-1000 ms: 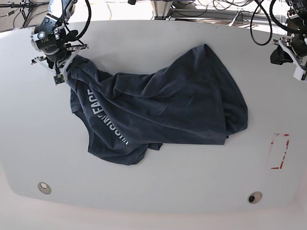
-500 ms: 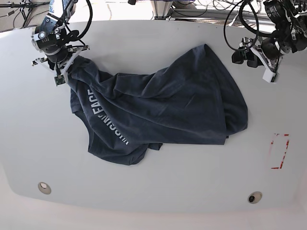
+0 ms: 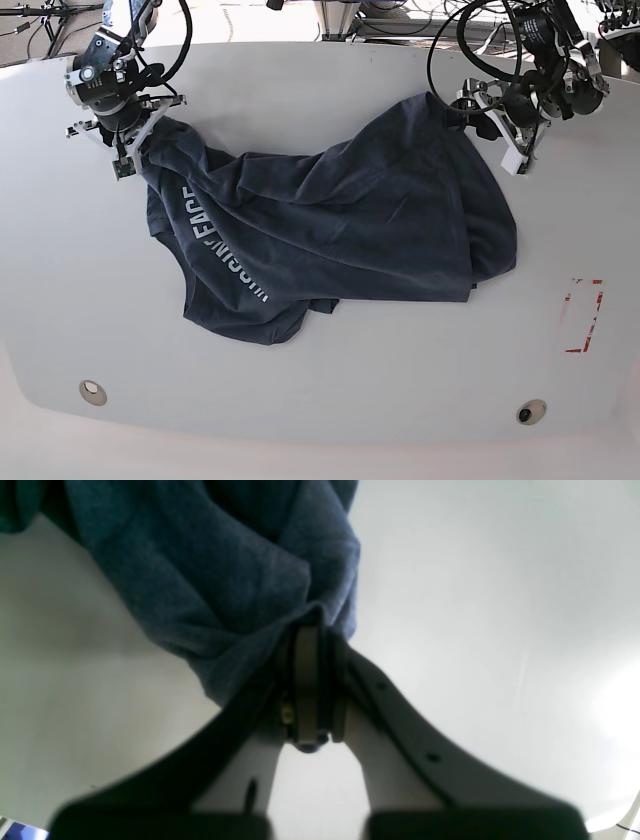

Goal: Fold the T-shirt properly
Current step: 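Grasp the shirt edge with the left gripper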

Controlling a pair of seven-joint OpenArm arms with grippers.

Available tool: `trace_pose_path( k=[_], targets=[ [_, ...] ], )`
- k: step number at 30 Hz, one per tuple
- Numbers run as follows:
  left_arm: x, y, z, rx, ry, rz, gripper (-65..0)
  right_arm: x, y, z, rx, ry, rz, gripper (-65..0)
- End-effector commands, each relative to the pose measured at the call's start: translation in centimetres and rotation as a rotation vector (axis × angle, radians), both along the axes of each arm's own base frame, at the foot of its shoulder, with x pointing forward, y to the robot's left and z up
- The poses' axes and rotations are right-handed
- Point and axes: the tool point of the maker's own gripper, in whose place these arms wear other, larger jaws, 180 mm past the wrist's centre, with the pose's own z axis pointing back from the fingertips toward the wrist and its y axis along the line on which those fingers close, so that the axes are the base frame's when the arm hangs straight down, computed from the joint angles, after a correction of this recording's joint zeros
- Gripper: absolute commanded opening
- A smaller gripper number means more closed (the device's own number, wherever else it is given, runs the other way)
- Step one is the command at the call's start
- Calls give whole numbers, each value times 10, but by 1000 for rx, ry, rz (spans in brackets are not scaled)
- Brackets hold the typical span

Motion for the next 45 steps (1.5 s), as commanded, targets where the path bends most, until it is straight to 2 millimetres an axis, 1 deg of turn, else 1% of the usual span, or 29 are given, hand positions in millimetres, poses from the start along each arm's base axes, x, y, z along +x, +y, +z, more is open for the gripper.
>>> trace_pose_path(
  k=[1, 6, 8, 13, 16, 19, 21, 25, 27, 29, 30, 32, 33, 40, 43, 45],
  targets=[
    [-3, -2, -12, -5, 40, 14, -260, 9, -2, 10, -9, -47, 3, -650],
    [-2, -4, -32, -29, 82, 44, -260, 10, -2, 11, -8, -48, 4, -650],
    [-2, -6, -37, -46, 81, 54, -260, 10, -2, 11, -8, -48, 4, -650],
    [2, -26, -45, -88, 74, 19, -260, 11, -2, 11, -8, -53, 4, -650],
    [8, -38, -47, -107, 74, -10, -260, 11, -2, 11, -8, -53, 4, -650],
    [9, -50, -52, -133, 93, -35, -261, 12, -2, 12, -8, -55, 4, -650],
    [7, -57, -56, -151, 109, -39, -264, 12, -2, 12, -8, -55, 4, -650],
    [6, -61, -57, -160, 114, -40, -272, 12, -2, 12, -8, -55, 4, -650],
    [11, -62, -56, -161, 106, -40, -326, 12, -2, 12, -8, -55, 4, -650],
    [15, -62, -54, -161, 97, -41, -431, 12, -2, 12, -8, -55, 4, -650],
    [17, -61, -54, -160, 95, -41, -521, 12, -2, 12, -8, -55, 4, -650],
    [18, -61, -53, -158, 92, -42, -628, 12, -2, 12, -7, -55, 5, -650],
    [19, -60, -53, -156, 90, -42, -650, 12, -2, 12, -7, -55, 5, -650],
    [27, -55, -47, -149, 63, -40, -650, 17, -2, 15, -7, -69, 5, -650],
    [41, -42, -31, -99, 1, -55, -650, 20, -2, 17, -8, -78, 5, -650],
    [47, -37, -20, -73, -39, -64, -650, 23, -2, 19, -9, -89, 5, -650]
  ],
)
